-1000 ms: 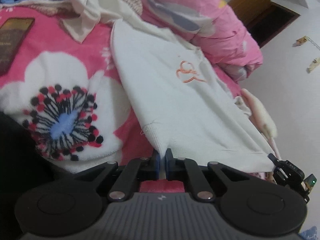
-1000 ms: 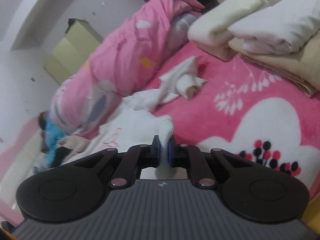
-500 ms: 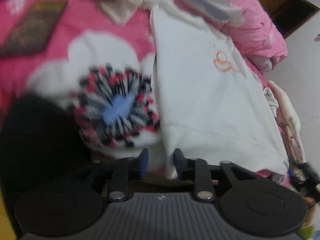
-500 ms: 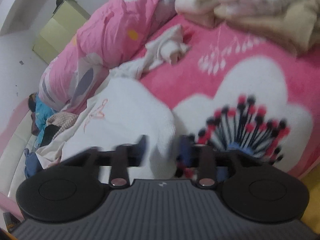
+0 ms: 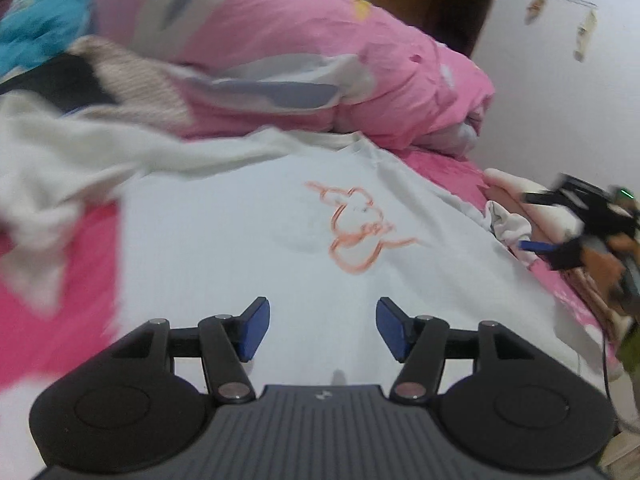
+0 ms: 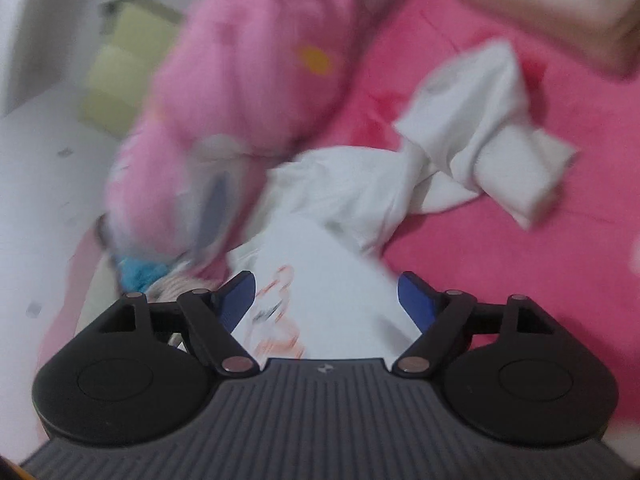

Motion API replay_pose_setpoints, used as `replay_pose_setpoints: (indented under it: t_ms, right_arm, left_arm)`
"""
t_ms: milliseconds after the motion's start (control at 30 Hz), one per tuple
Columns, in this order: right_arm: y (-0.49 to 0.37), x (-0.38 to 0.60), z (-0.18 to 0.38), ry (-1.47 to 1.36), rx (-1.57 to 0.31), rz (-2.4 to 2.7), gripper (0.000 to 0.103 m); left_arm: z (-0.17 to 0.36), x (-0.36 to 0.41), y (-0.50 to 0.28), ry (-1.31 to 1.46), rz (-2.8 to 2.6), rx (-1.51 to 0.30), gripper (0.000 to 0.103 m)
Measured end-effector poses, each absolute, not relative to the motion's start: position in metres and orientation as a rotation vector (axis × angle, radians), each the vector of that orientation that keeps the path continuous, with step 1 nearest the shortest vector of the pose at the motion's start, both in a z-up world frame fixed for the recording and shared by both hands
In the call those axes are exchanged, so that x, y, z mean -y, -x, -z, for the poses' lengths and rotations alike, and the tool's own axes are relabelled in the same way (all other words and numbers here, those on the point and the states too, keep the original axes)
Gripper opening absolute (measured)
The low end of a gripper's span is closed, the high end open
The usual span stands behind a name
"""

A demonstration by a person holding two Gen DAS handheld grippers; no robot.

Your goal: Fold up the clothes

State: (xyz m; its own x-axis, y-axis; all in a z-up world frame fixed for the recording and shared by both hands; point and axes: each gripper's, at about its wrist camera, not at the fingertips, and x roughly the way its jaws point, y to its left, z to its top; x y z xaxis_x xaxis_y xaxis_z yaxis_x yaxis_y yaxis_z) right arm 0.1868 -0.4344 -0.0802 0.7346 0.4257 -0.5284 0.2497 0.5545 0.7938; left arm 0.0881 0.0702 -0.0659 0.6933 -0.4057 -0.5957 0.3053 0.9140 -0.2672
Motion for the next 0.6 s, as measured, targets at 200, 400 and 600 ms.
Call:
replay_pose_setpoints:
  t_ms: [200,400,600]
  right_arm:
    - [-0.288,0.425,0.118,-0.973,-0.824,-0.03,0.045]
    - [-0.324,0.433,0.081,-0.757,-0.619,0.059,0.009]
    - [-0.356,0.45,0.071,-0.601,-0.575,0.156,0.008]
  left_arm:
    - [0.111,-0.069,-0.118,0.152,0.362,-0.716,0.06]
    - [0.12,-0.09,-0.121,0.286,0.405,-0.683,0.06]
    - [0.124,-0.097,-0.124,0.332,0.424,-0.669,0.06]
